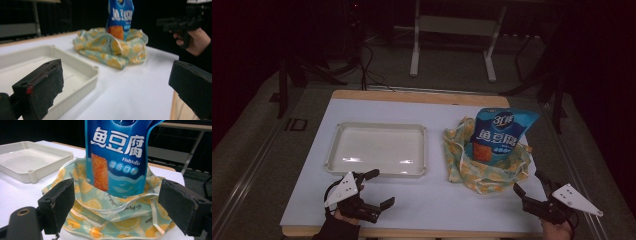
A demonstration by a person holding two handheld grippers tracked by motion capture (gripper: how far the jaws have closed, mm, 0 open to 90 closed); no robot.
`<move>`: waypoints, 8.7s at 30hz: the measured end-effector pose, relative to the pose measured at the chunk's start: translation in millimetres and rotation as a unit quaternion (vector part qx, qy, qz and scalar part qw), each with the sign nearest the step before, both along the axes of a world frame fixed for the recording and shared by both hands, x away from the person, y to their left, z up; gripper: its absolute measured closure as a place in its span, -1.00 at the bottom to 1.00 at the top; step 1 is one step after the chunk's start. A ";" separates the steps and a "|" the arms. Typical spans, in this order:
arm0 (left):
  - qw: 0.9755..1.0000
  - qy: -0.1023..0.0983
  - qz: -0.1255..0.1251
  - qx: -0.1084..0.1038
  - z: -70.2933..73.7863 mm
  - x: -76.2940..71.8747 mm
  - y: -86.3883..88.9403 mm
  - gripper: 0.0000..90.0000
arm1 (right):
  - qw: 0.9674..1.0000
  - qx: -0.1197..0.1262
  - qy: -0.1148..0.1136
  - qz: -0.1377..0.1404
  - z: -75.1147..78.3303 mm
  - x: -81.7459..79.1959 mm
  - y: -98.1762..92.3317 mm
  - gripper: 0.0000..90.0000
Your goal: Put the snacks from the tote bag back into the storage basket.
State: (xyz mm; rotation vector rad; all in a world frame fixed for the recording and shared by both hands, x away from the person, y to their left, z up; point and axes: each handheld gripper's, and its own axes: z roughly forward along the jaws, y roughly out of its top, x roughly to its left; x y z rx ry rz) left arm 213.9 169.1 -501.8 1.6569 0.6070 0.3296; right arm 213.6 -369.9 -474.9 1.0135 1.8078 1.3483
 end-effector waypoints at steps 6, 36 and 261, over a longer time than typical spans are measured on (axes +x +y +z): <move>1.000 0.007 0.007 0.000 0.3 -2.1 2.7 -0.99 | 1.000 -0.001 0.005 0.006 0.8 0.5 0.5 -0.70; 0.997 0.045 -0.057 0.028 4.5 4.5 -16.1 -0.99 | 0.994 -0.012 0.046 0.100 19.7 8.3 7.3 -0.74; 0.997 0.029 -0.003 0.073 167.3 161.2 -111.7 0.95 | 0.978 -0.043 0.010 0.206 141.9 149.1 147.8 0.99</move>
